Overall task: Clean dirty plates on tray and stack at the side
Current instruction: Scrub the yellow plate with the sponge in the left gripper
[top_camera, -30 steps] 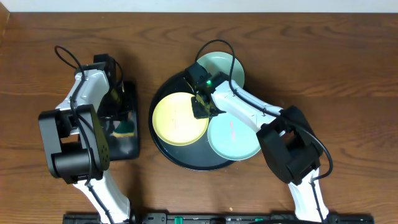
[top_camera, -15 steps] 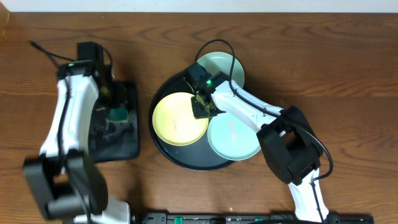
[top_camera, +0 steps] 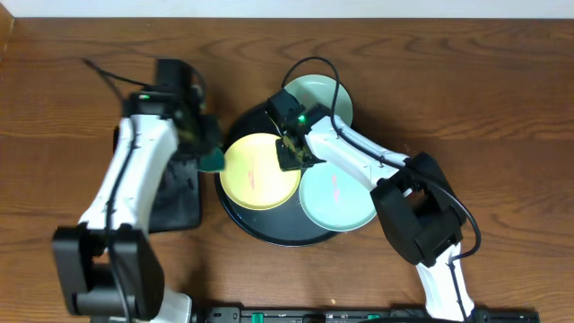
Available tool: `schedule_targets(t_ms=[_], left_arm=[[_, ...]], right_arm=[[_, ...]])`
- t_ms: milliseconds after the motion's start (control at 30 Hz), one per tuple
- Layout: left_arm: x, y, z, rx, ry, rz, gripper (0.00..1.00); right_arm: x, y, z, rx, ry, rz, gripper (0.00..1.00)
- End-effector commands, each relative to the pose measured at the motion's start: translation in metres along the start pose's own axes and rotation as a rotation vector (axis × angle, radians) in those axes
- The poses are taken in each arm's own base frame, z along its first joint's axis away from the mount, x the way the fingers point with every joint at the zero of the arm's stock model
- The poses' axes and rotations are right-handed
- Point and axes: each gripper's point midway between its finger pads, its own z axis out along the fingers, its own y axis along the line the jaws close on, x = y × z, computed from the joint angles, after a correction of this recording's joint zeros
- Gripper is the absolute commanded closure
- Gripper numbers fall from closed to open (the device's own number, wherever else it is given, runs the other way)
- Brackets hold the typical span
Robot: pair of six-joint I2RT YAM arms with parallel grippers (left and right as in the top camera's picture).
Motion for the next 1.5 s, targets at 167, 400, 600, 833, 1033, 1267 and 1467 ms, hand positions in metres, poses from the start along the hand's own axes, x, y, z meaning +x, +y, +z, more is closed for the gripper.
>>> schedule_targets(t_ms=[167, 400, 600, 833, 1033, 1267, 1467], left_arm=[[0.033, -0.023, 0.048, -0.006, 0.150, -0.047, 0.93], [0.039, -0.033, 0.078, -0.015, 0.195, -0.028, 0.92], [0.057, -0.048, 0.101, -0.007, 0.267, 0.010, 0.93], [0.064, -0.101, 0.094, 0.306, 0.312, 0.147, 0.93], [0.056, -0.104, 0.092, 0.366, 0.292, 0.157, 0.93], [0.034, -0.006, 0.103, -0.196, 0.160, -0.098, 0.93], [0.041, 0.032, 0.090, -0.411, 0.147, -0.146, 0.93]], right_arm=[[0.006, -0.001, 0.009, -0.047, 0.048, 0.033, 0.99], [0.008, -0.001, 0.011, -0.052, 0.053, 0.033, 0.99], [0.008, -0.001, 0.011, -0.052, 0.052, 0.033, 0.99], [0.008, -0.001, 0.011, -0.052, 0.052, 0.033, 0.99], [0.008, -0.001, 0.011, -0.052, 0.052, 0.033, 0.99], [0.008, -0.001, 0.011, -0.051, 0.052, 0.033, 0.99], [0.008, -0.001, 0.011, -0.052, 0.051, 0.033, 0.99]])
